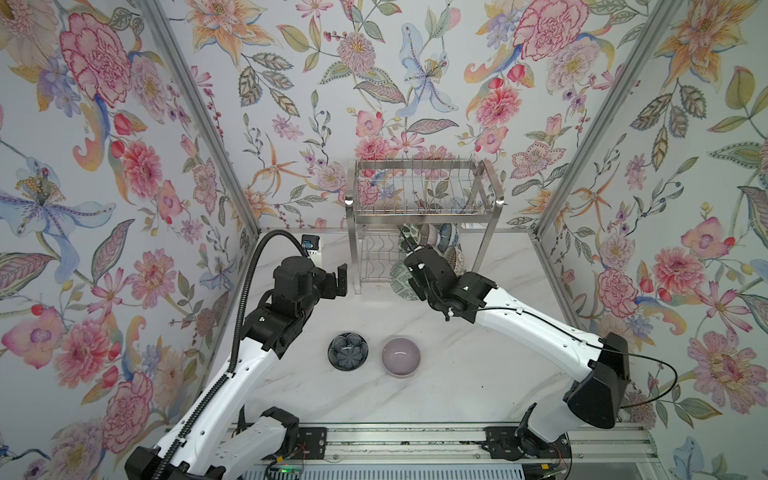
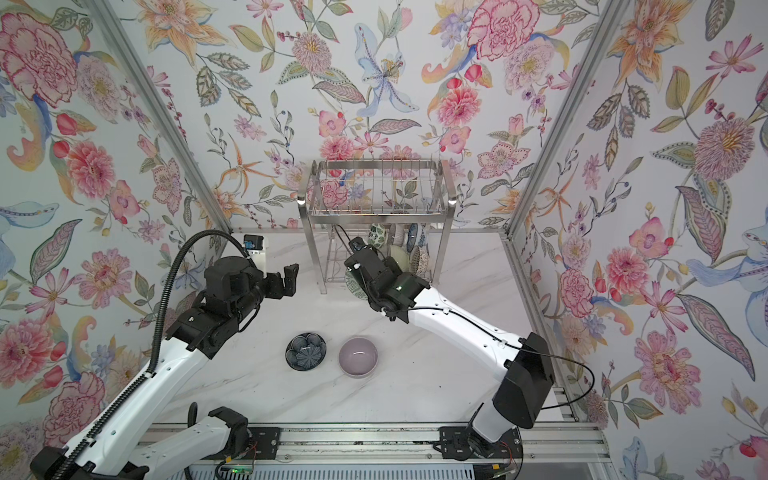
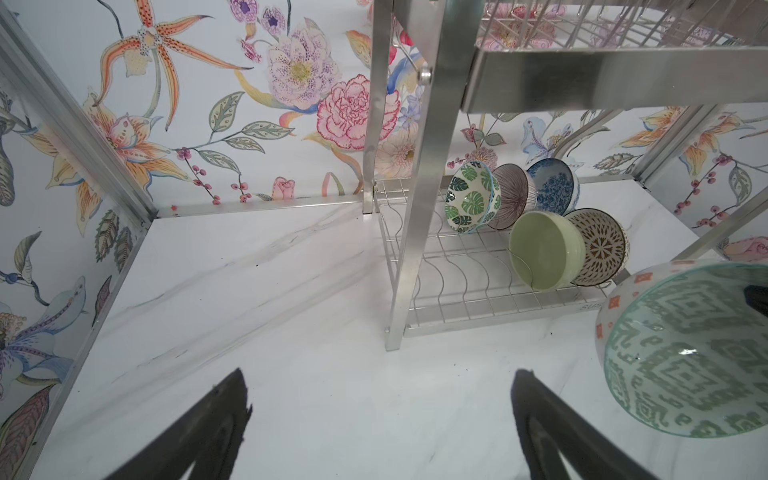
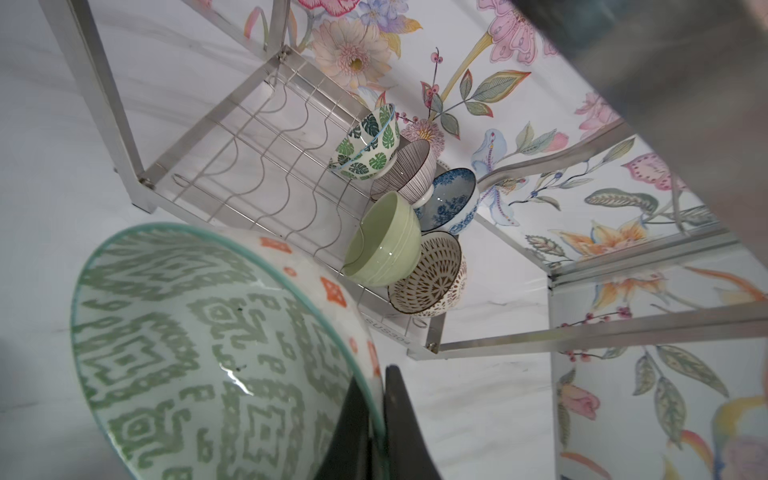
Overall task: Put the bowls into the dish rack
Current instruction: 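Close the right gripper on the geometric bowl rim and open the left gripper, then carry the geometric bowl into the rack with the right gripper while the left retracts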
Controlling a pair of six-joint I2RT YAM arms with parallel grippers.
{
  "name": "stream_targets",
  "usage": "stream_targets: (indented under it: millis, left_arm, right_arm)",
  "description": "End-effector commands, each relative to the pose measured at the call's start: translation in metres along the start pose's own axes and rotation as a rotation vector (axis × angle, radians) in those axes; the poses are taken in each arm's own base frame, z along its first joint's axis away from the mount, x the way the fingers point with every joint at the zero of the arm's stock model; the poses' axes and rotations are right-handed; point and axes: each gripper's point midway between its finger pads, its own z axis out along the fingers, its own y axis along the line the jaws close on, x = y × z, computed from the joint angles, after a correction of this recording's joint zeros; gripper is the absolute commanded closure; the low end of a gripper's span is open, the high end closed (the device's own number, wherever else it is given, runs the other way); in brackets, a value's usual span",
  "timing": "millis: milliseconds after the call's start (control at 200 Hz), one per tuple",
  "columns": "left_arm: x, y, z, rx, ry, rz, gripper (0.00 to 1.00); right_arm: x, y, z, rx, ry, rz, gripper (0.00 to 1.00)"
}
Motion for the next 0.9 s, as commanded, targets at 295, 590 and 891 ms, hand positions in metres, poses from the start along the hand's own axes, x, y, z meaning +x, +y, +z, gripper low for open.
stream_targets:
  millis: [295, 590, 891]
  left_arm:
    - [0.016, 0.023, 0.008, -0.02, 0.044, -0.023, 0.01]
    - [0.02, 0.026, 0.015, 0.002, 0.051, -0.032, 0.01]
    - [0.019, 0.032, 0.015, 0.003, 0.049, -0.033, 0.01]
  right_arm:
    - [-0.028, -0.01, 0.021, 0.284, 0.066, -0.349, 1.0]
    - [-0.044, -0.001, 0.054, 0.328, 0.104, -0.391, 1.0]
    - [-0.052, 0.005, 0.084, 0.352, 0.142, -0.445, 1.0]
